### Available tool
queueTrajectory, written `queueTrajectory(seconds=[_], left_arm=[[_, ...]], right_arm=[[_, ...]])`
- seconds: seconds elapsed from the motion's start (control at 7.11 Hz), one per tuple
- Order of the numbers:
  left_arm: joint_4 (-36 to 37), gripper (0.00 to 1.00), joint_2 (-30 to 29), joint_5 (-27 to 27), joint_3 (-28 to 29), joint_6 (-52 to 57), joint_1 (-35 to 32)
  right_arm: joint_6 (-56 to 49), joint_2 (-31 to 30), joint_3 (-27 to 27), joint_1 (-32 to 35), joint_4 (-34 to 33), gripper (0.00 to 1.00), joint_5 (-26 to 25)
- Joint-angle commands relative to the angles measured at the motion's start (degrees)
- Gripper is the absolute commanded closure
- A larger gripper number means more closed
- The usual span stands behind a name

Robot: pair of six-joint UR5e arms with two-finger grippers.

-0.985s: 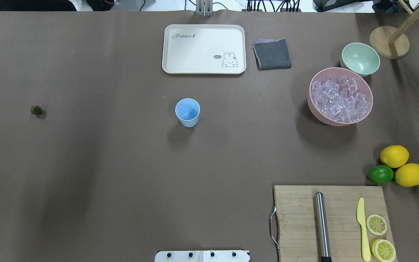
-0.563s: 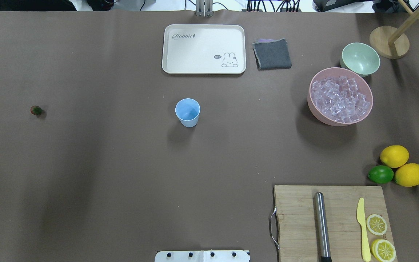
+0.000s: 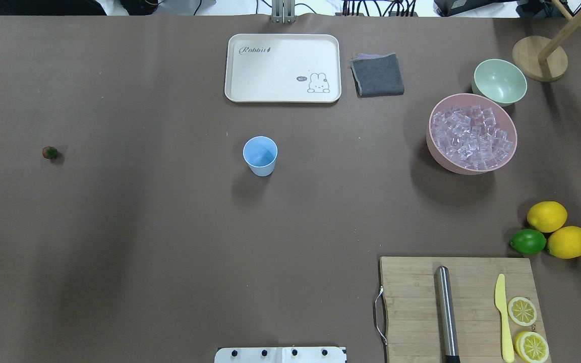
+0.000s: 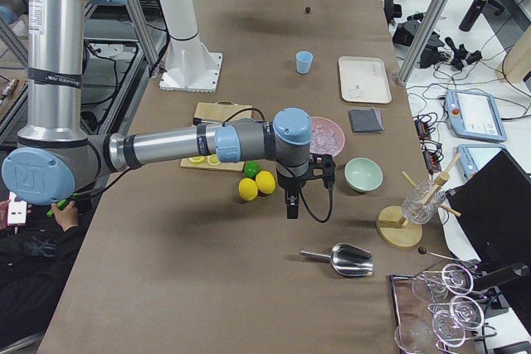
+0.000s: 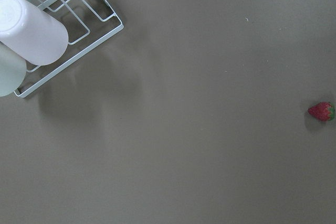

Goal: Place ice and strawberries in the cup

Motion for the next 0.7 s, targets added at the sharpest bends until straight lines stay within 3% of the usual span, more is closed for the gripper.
queueTrajectory(seconds=[0.0, 0.28, 0.56], left_arm=[[-0.07, 0.02, 0.05, -0.09, -0.06, -0.01, 0.31], [-0.07, 0.02, 0.14, -0.09, -0.23, -0.01, 0.32], [-0.15, 0.02, 0.57, -0.17, -0.32, 0.08, 0.32]], right_arm=[[-0.08, -0.22, 0.19, -0.05, 0.06, 0.01, 0.47], [0.70, 2.22, 1.32, -1.27, -0.37, 0.01, 1.00], [7.08, 11.16, 0.10, -7.57, 0.23, 0.01, 1.79]])
